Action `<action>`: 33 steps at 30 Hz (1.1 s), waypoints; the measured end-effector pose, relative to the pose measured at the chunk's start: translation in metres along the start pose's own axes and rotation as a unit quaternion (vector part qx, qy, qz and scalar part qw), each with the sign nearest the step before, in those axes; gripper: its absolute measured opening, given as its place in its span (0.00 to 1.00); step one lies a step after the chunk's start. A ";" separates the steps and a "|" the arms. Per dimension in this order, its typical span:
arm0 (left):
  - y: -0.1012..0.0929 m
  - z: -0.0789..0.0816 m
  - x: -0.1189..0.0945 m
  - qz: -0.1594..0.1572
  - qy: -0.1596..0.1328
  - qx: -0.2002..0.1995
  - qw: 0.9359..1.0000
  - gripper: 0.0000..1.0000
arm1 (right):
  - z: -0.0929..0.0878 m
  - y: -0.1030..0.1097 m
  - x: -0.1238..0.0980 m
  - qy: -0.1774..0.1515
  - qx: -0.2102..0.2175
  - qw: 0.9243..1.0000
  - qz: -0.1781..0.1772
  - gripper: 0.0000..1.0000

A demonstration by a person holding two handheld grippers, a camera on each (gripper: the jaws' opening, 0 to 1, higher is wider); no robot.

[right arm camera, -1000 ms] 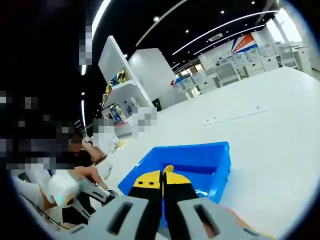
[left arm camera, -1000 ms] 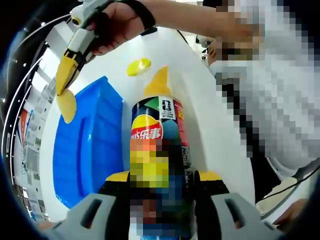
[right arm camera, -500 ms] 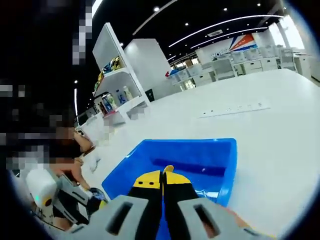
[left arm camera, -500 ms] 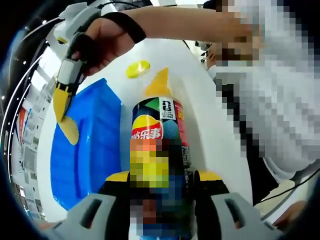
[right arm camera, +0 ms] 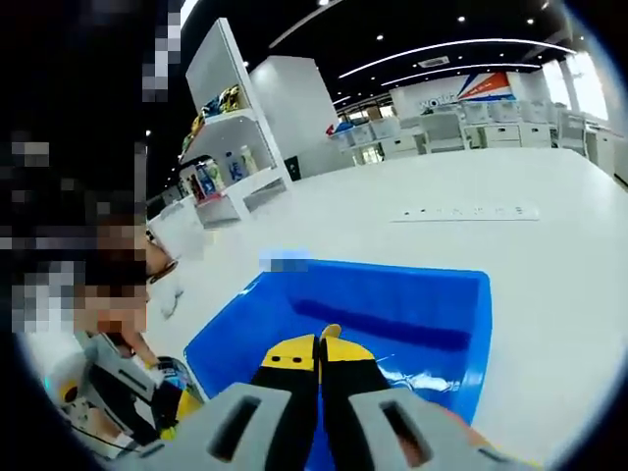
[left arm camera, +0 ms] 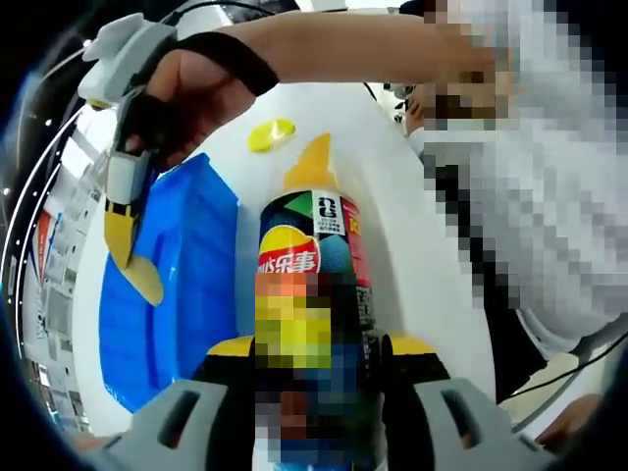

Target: Open the lid of the chip container on the table, take out the chips, place them into the box in front of the container, and close the lid

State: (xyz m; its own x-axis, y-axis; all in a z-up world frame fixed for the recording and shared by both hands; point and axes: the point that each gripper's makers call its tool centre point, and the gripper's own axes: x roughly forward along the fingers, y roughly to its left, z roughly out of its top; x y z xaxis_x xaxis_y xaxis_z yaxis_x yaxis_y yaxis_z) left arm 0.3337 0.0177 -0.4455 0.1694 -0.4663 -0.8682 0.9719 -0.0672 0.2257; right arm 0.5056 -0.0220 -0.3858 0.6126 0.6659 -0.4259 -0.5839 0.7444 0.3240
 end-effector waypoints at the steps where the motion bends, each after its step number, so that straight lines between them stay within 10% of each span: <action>1: 0.000 0.000 0.000 0.000 0.000 0.000 1.000 0.50 | -0.001 -0.001 0.000 0.002 -0.002 1.000 -0.002 0.01; 24: -0.003 0.003 0.000 -0.002 -0.002 -0.002 1.000 0.50 | -0.016 0.007 0.010 0.038 -0.035 0.999 -0.008 0.02; 33: -0.004 0.003 0.001 -0.001 -0.001 -0.003 1.000 0.50 | -0.014 0.003 0.009 0.037 -0.053 0.998 -0.017 0.17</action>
State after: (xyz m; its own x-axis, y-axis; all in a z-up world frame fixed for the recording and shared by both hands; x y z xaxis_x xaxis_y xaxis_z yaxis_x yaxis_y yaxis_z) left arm 0.3300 0.0153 -0.4457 0.1667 -0.4675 -0.8682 0.9732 -0.0634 0.2210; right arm 0.5016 -0.0147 -0.4002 0.5945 0.6321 -0.4970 -0.6194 0.7541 0.2183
